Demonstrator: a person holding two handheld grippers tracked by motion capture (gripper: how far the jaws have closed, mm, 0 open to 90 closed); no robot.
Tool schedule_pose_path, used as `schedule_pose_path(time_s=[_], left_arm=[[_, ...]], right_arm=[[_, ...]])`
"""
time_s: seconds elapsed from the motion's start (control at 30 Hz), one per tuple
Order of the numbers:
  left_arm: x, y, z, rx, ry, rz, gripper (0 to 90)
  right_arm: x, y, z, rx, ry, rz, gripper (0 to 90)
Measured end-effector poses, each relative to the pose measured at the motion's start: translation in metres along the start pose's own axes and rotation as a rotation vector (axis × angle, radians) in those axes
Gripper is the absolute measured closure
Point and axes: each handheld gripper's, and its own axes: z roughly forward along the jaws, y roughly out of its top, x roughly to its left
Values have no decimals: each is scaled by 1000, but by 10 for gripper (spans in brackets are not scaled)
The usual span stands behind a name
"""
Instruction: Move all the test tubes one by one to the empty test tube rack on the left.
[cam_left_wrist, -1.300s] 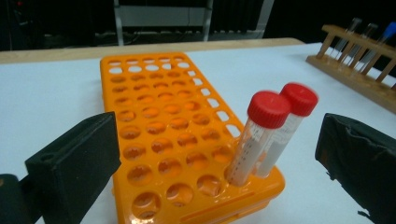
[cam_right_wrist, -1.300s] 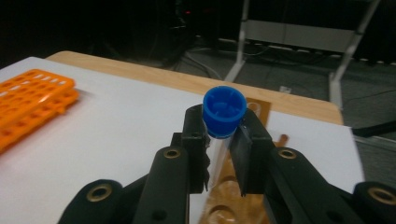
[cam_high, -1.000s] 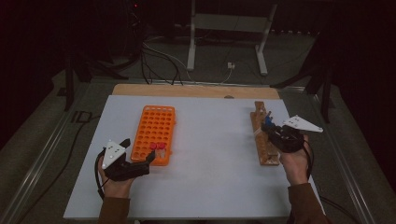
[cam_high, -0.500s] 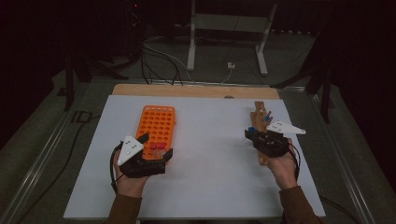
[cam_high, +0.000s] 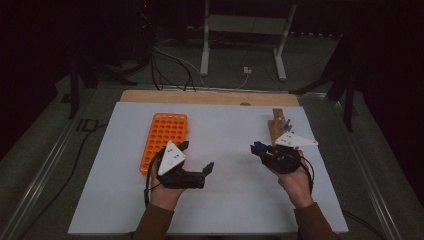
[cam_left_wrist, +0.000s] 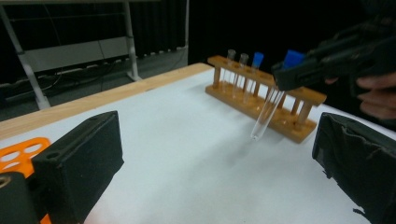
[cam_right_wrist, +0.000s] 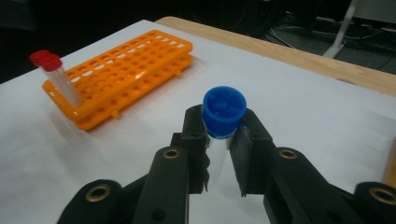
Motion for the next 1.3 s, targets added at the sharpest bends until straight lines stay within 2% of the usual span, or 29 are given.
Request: schedule_pose_path(time_s=[0.17, 0.27, 0.33, 0.43, 0.57, 0.63, 0.7, 0.8, 0.93, 1.03, 1.3], left_arm=[[-10, -3, 21, 41, -53, 9, 31], [-18, -6, 32, 70, -63, 20, 62], [-21, -7, 40, 92, -83, 12, 92], [-26, -10, 54, 121, -119, 13, 166], [-30, -15, 70, 161, -167, 7, 216], [-33, -16, 76, 168, -169, 17, 253], [-36, -16, 80, 177, -172, 25, 350], [-38, -17, 85, 172, -184, 38, 491], [-40, -18, 87, 155, -191, 36, 633], [-40, -18, 87, 161, -197, 43, 722], [-42, -18, 86, 149, -207, 55, 773]], right_arm=[[8, 1, 2, 6, 38, -10, 769], [13, 1, 4, 10, 59, -11, 769], [16, 1, 5, 14, 69, -16, 769], [20, 1, 7, 25, 88, -21, 768], [21, 0, 10, 44, 115, -13, 768], [22, -1, 11, 49, 122, -13, 768], [24, -1, 12, 52, 128, -14, 768], [26, -1, 13, 54, 136, -15, 768], [26, -1, 13, 57, 143, -20, 768], [26, -2, 14, 58, 150, -15, 768], [27, -1, 13, 56, 158, -19, 769]])
